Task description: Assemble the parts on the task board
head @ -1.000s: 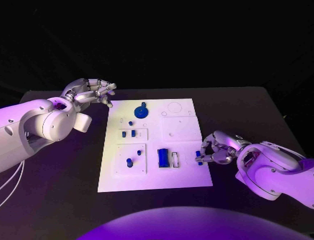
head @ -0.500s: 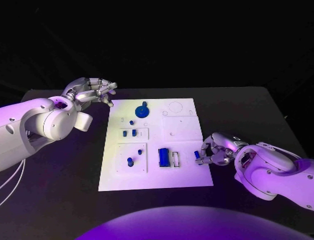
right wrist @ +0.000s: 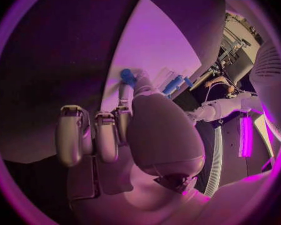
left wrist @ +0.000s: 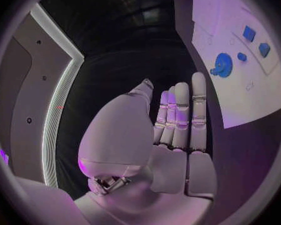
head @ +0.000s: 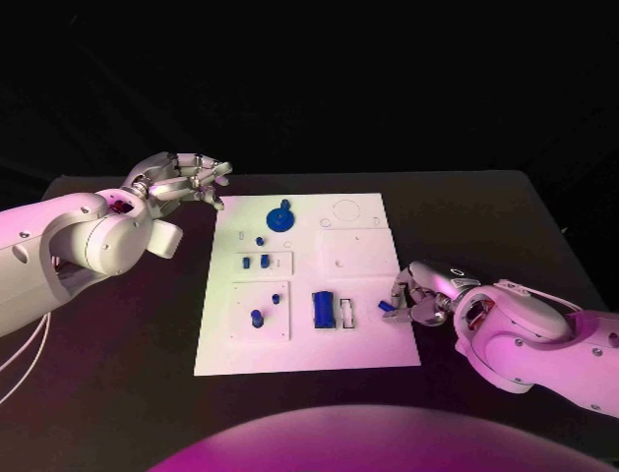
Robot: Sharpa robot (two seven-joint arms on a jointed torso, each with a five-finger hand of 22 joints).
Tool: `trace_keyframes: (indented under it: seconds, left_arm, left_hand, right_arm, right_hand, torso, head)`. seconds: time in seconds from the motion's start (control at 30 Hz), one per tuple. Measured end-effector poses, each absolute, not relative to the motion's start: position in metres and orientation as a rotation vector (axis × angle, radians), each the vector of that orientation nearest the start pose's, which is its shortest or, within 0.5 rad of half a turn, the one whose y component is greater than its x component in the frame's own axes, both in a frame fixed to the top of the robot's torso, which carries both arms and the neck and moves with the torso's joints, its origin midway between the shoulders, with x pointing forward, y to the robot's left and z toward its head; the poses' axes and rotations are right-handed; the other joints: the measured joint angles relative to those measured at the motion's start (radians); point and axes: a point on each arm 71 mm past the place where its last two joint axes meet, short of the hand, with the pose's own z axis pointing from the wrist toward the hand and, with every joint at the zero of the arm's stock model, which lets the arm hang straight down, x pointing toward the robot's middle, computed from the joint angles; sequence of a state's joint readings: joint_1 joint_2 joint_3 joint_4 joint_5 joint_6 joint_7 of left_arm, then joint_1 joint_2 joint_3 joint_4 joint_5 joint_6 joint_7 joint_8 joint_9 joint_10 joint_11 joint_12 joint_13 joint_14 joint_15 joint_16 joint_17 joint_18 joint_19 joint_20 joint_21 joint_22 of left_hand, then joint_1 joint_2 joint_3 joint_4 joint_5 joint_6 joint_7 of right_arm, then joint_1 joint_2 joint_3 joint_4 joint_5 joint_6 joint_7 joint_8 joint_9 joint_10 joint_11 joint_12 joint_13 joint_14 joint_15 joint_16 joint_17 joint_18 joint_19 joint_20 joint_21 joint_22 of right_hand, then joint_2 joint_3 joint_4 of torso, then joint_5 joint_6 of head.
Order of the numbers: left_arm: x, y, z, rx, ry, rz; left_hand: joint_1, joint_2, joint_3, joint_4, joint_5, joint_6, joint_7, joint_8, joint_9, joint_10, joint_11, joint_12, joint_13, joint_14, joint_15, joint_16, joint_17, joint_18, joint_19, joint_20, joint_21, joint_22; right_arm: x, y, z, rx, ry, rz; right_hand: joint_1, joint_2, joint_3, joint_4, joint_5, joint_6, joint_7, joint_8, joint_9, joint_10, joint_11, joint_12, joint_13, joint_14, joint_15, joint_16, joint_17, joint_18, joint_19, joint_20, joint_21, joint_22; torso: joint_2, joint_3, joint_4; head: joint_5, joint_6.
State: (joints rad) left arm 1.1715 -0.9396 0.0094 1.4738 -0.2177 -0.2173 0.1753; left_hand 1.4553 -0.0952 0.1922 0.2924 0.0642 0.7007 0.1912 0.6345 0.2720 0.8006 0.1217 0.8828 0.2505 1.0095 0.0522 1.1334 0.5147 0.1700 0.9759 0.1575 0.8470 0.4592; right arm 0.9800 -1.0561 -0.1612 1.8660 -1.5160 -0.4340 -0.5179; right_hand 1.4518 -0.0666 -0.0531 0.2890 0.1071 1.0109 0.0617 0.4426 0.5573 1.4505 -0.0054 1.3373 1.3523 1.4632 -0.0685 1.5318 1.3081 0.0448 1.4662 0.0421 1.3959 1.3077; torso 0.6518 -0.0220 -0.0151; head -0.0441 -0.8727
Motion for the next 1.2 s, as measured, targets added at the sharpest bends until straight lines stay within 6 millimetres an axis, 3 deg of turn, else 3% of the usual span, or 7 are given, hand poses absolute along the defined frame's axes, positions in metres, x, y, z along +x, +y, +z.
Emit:
trace_keyframes:
  seconds: [0.2, 0.3, 0.33, 0.4, 0.53, 0.9, 1.2]
  left_arm:
    - [0.494, 0.267, -0.188, -1.038, 1.618, -1.322]
    - [0.494, 0.267, -0.188, -1.037, 1.619, -1.323]
    - [0.494, 0.267, -0.188, -1.037, 1.619, -1.323]
    - [0.494, 0.267, -0.188, -1.037, 1.619, -1.323]
    - [0.494, 0.267, -0.188, -1.037, 1.619, -1.323]
    - [0.494, 0.267, -0.188, -1.036, 1.62, -1.324]
    - [0.493, 0.266, -0.188, -1.035, 1.622, -1.326]
  left_hand:
    - [0.0, 0.0, 0.0, 0.0, 0.0, 0.0, 0.0, 0.0, 0.0, 0.0, 0.0, 0.0, 0.0, 0.0, 0.0, 0.0, 0.0, 0.0, 0.0, 0.0, 0.0, 0.0]
    - [0.0, 0.0, 0.0, 0.0, 0.0, 0.0, 0.0, 0.0, 0.0, 0.0, 0.0, 0.0, 0.0, 0.0, 0.0, 0.0, 0.0, 0.0, 0.0, 0.0, 0.0, 0.0]
    - [0.0, 0.0, 0.0, 0.0, 0.0, 0.0, 0.0, 0.0, 0.0, 0.0, 0.0, 0.0, 0.0, 0.0, 0.0, 0.0, 0.0, 0.0, 0.0, 0.0, 0.0, 0.0]
    - [0.0, 0.0, 0.003, -0.003, 0.0, 0.0, 0.0, 0.0, 0.0, 0.0, 0.0, 0.0, 0.0, 0.0, 0.0, 0.0, 0.0, 0.0, 0.0, 0.0, 0.0, 0.0]
    - [0.0, 0.0, 0.003, -0.003, 0.0, 0.0, 0.0, 0.0, 0.0, 0.0, 0.0, 0.0, 0.0, 0.0, 0.0, 0.0, 0.0, 0.0, 0.0, 0.0, 0.0, 0.0]
    - [0.0, 0.0, 0.003, -0.003, 0.0, 0.0, 0.0, 0.0, 0.0, 0.0, 0.0, 0.0, 0.0, 0.0, 0.0, 0.0, 0.0, 0.0, 0.0, 0.0, 0.0, 0.0]
    - [0.0, 0.0, 0.003, -0.003, 0.0, 0.0, 0.0, 0.0, 0.0, 0.0, 0.0, 0.0, 0.0, 0.0, 0.0, 0.0, -0.001, 0.0, 0.0, 0.0, 0.0, 0.0]
  right_arm:
    - [0.351, -0.221, -0.282, 0.099, 1.968, 0.43]
    - [0.35, -0.221, -0.282, 0.097, 1.968, 0.433]
    - [0.35, -0.221, -0.282, 0.098, 1.969, 0.432]
    - [0.349, -0.222, -0.282, 0.1, 1.97, 0.431]
    - [0.346, -0.222, -0.281, 0.116, 1.979, 0.434]
    - [0.342, -0.209, -0.275, 0.209, 2.012, 0.496]
    - [0.342, -0.195, -0.276, 0.316, 2.031, 0.554]
  right_hand:
    - [0.043, -0.043, 0.197, 0.008, 0.097, 0.008, -0.005, -0.045, 0.0, 0.002, -0.013, -0.014, -0.008, 0.004, -0.01, 0.0, 0.0, 0.0, 0.0, -0.013, 0.0, 0.0]
    - [0.041, -0.078, 0.304, 0.111, 0.149, 0.001, -0.002, -0.021, 0.009, 0.002, -0.02, -0.014, -0.053, 0.005, -0.016, 0.0, 0.0, 0.0, 0.0, -0.014, 0.0, 0.0]
    - [0.018, -0.101, 0.356, 0.115, 0.155, -0.008, -0.004, -0.009, 0.025, 0.004, -0.022, -0.013, -0.053, 0.004, -0.018, 0.0, 0.0, 0.0, 0.0, -0.014, 0.0, 0.0]
    - [-0.056, -0.132, 0.457, 0.077, 0.167, -0.025, -0.001, 0.014, 0.057, 0.012, -0.018, -0.013, -0.046, 0.003, -0.017, 0.0, 0.0, 0.0, 0.0, -0.014, 0.005, 0.0]
    - [-0.165, -0.134, 0.568, 0.012, 0.16, -0.034, 0.0, 0.033, 0.083, 0.015, -0.018, -0.011, -0.044, 0.001, -0.016, 0.0, 0.0, 0.0, 0.0, -0.014, 0.008, 0.0]
    - [-0.239, -0.125, 0.637, -0.03, 0.144, -0.039, 0.005, 0.036, 0.091, 0.014, -0.018, -0.008, -0.044, 0.001, -0.016, 0.0, 0.0, 0.0, 0.0, -0.014, 0.017, 0.0]
    - [-0.305, -0.139, 0.733, -0.119, 0.142, -0.038, 0.005, 0.035, 0.098, 0.014, -0.018, -0.003, -0.044, 0.001, -0.016, 0.0, 0.0, 0.0, 0.0, -0.014, 0.017, 0.0]
  torso:
    - [0.0, -0.0002, -0.0005]
    - [0.0, -0.0002, -0.0006]
    - [-0.001, -0.0003, -0.0006]
    - [-0.001, -0.0004, -0.0006]
    - [-0.001, -0.0009, -0.0006]
    - [-0.001, -0.0013, -0.0003]
    - [0.0, -0.0011, 0.0002]
  head:
    - [0.001, 0.0]
    - [0.002, 0.0]
    - [0.002, 0.0]
    - [0.002, 0.0]
    - [0.002, 0.0]
    - [0.0, 0.0]
    - [0.002, 0.0]
